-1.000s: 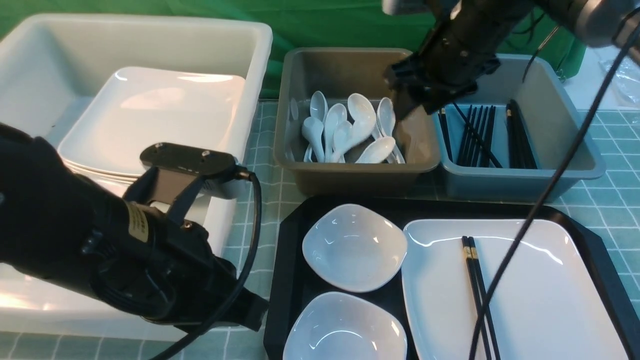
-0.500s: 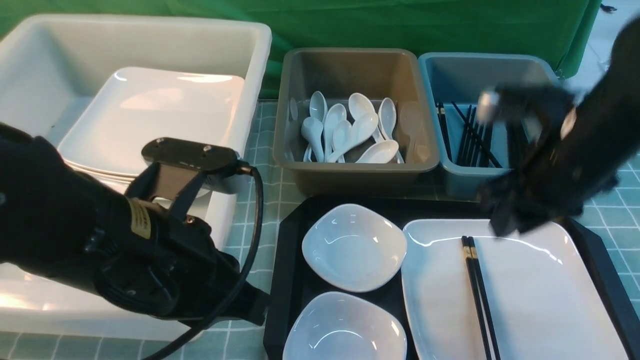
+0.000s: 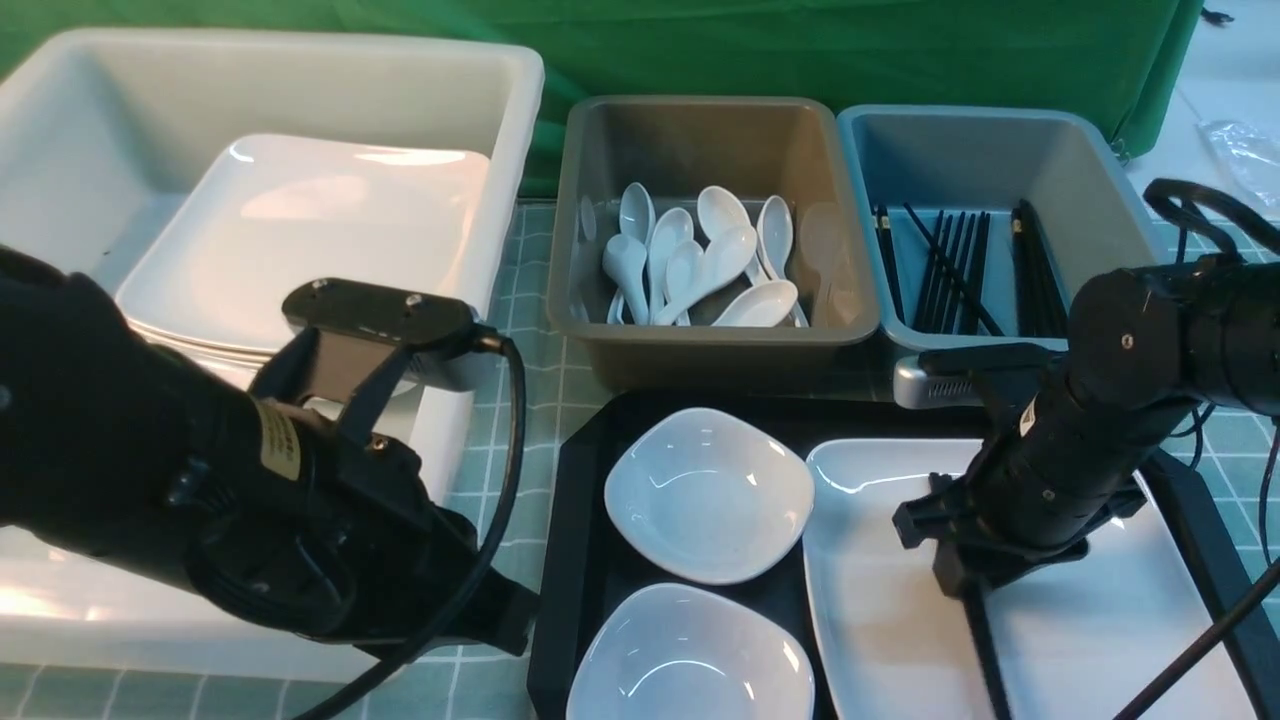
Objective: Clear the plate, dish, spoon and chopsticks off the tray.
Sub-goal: Use the right arm to grab a pair of chopsticks from the plate, then use the right arm to put the chopsticks into the small storage box on the right
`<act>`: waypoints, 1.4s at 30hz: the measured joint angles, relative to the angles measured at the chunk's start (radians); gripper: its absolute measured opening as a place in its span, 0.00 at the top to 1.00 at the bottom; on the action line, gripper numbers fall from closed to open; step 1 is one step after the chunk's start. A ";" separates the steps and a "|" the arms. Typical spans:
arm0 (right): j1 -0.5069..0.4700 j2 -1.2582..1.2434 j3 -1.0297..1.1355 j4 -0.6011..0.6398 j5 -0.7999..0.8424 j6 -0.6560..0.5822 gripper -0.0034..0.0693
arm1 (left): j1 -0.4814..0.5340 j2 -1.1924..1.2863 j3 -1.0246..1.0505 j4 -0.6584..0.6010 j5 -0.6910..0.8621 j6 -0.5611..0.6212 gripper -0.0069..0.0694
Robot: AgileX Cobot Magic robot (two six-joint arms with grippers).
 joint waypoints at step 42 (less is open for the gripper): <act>-0.218 0.216 -0.928 -0.015 0.115 -0.046 0.36 | -0.001 0.007 0.000 -0.038 -0.027 -0.003 0.90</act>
